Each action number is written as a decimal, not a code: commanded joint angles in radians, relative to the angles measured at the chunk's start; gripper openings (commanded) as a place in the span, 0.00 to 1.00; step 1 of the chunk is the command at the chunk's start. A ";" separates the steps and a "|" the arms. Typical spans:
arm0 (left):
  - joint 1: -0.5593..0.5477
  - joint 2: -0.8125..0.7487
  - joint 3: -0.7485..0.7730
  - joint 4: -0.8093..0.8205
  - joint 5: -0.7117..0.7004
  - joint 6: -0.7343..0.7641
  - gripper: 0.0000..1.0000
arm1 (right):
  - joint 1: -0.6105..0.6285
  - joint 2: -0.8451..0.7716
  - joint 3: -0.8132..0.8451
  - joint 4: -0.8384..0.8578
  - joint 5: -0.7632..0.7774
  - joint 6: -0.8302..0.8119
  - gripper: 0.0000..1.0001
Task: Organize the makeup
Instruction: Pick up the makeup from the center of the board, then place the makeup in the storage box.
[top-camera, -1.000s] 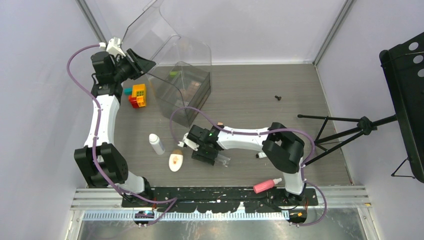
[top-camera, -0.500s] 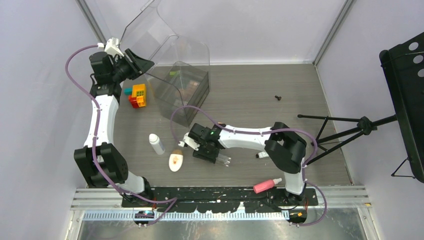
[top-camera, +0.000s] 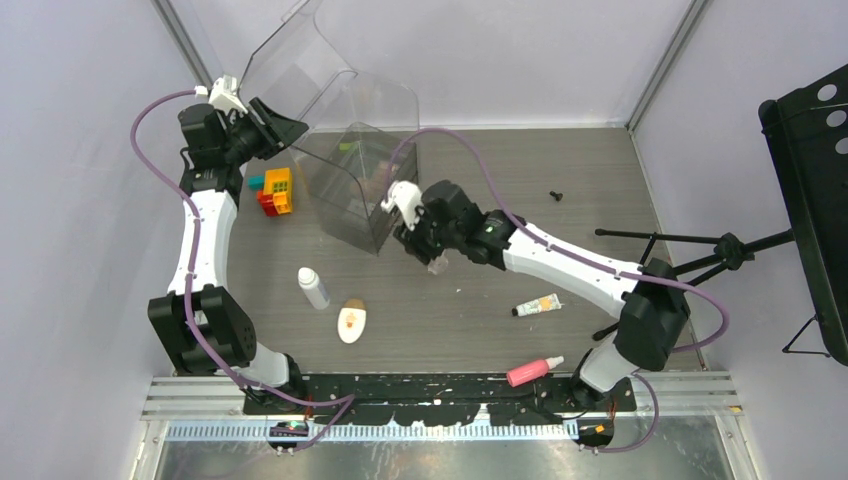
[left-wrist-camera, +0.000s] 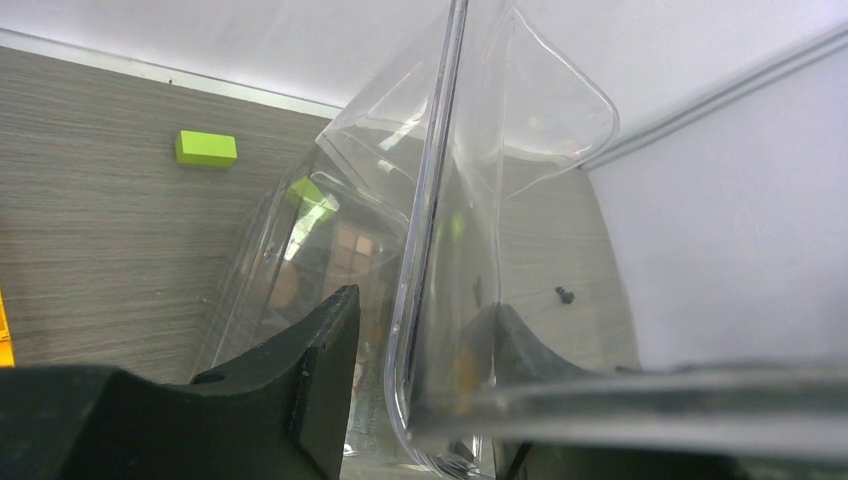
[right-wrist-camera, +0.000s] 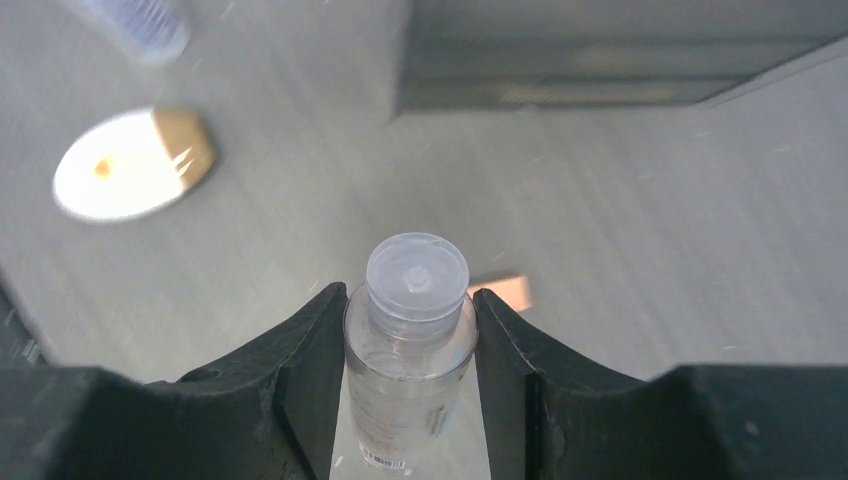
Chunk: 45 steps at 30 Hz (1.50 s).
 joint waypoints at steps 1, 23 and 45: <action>0.029 0.031 -0.037 -0.069 -0.046 -0.010 0.41 | -0.065 -0.060 -0.040 0.409 0.180 0.068 0.00; 0.029 0.037 -0.038 -0.054 -0.025 -0.029 0.41 | -0.158 0.415 0.267 1.286 0.045 0.246 0.00; 0.027 0.038 -0.048 -0.024 0.003 -0.055 0.43 | -0.213 0.786 0.741 1.001 -0.008 0.095 0.00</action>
